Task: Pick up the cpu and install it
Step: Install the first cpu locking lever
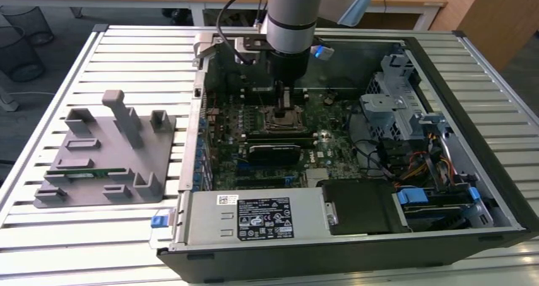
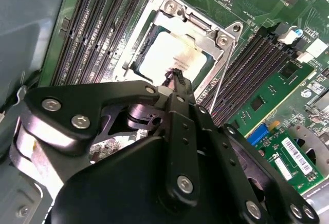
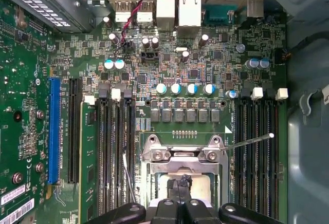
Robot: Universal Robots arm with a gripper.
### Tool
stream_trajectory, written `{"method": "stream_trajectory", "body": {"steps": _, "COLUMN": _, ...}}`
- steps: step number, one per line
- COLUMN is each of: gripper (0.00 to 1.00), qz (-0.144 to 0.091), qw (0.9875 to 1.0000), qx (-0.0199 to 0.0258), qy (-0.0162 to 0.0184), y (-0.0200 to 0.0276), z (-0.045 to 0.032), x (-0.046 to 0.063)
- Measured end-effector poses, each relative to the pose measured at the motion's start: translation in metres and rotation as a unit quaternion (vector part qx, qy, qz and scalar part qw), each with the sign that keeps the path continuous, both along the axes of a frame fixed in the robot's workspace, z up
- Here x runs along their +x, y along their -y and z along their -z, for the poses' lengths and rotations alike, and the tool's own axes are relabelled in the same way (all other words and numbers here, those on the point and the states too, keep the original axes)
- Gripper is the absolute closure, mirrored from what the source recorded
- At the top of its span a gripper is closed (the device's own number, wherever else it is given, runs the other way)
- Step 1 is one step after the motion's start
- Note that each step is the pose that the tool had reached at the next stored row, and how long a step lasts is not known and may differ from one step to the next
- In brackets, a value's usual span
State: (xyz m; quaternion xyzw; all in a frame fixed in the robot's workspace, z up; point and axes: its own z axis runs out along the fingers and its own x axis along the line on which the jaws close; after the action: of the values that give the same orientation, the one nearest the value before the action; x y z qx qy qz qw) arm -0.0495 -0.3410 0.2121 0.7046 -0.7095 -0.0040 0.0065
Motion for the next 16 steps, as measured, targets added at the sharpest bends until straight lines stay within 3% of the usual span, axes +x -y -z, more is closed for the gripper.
{"method": "stream_trajectory", "body": {"steps": 8, "gripper": 0.89, "qz": 0.000, "qw": 1.0000, "qx": -0.0001, "qy": -0.0001, "y": 0.0000, "z": -0.0011, "x": 0.000}}
{"method": "stream_trajectory", "body": {"steps": 16, "gripper": 0.89, "qz": 0.000, "qw": 1.0000, "qx": -0.0001, "qy": 0.0000, "y": 0.0000, "z": -0.0157, "x": 0.000}}
